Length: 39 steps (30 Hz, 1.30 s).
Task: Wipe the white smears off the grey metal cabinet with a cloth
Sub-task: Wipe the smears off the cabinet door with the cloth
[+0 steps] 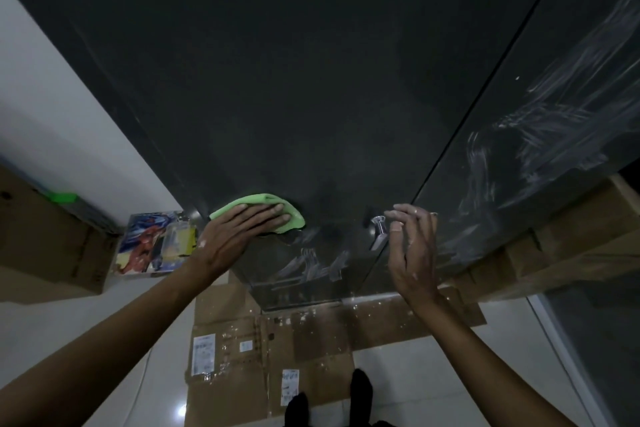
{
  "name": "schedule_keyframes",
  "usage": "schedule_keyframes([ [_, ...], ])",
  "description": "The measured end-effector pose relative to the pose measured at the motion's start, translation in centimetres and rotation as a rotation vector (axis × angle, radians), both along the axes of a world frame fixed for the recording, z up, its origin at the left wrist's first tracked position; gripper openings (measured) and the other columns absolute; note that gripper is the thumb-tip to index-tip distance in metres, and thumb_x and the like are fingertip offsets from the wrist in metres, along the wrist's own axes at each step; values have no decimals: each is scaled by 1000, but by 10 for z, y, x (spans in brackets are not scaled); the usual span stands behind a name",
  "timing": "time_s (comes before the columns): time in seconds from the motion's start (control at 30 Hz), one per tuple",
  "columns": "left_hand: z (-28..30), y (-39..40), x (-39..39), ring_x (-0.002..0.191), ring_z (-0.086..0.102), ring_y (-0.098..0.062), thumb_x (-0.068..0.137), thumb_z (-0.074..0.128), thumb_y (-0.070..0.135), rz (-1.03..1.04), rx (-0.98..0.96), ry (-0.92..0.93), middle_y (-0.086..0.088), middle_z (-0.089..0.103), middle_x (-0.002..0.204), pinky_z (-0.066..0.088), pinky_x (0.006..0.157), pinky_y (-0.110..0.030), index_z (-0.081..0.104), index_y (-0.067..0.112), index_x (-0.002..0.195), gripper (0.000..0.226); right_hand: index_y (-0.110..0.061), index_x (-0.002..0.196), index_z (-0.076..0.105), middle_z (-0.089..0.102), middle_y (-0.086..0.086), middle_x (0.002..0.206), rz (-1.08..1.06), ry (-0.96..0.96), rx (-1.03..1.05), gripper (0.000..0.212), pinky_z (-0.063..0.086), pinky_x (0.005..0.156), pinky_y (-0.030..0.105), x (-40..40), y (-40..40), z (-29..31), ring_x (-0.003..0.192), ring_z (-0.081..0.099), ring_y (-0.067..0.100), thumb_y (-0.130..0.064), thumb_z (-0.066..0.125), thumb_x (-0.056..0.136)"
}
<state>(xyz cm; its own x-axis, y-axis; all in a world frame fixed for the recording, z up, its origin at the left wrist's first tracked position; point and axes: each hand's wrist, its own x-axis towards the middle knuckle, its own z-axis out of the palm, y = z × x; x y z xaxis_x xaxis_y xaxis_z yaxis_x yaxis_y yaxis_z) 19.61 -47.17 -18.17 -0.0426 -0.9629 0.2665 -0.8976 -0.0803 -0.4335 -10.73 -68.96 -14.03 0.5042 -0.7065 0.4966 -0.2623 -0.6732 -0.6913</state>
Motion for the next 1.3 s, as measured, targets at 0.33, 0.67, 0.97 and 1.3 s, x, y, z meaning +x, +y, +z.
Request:
schedule_keyframes([
  [0.33,66,-62,-46,144,28,-37,96,43,33,210,-342,199,-2,3,170,8,118,-54,10,43,165,77,-16,119,68,50,-13,131,-16,-57,2,29,42,107,31,17,-8,8,131,40,1,-26,45,106],
  [0.67,2,-86,-60,161,7,-21,95,57,10,-50,86,188,6,-12,175,10,129,-43,5,32,168,92,-15,116,69,50,-10,130,-64,-51,46,22,39,107,25,3,-13,0,130,40,-1,-20,50,106],
  [0.97,-40,-114,-91,158,-19,-15,107,23,-9,-42,546,250,0,-23,172,-3,131,-36,-20,18,163,76,-23,115,67,47,-14,131,-70,79,101,22,30,106,8,-47,-9,-23,131,40,1,-26,47,106],
  [1.3,-22,-88,-70,159,-11,-15,100,45,-6,-67,292,102,0,-14,173,-1,130,-36,-10,22,166,90,-23,113,67,44,-20,130,2,35,110,19,38,105,21,-16,-13,-11,129,40,-1,-21,49,106],
])
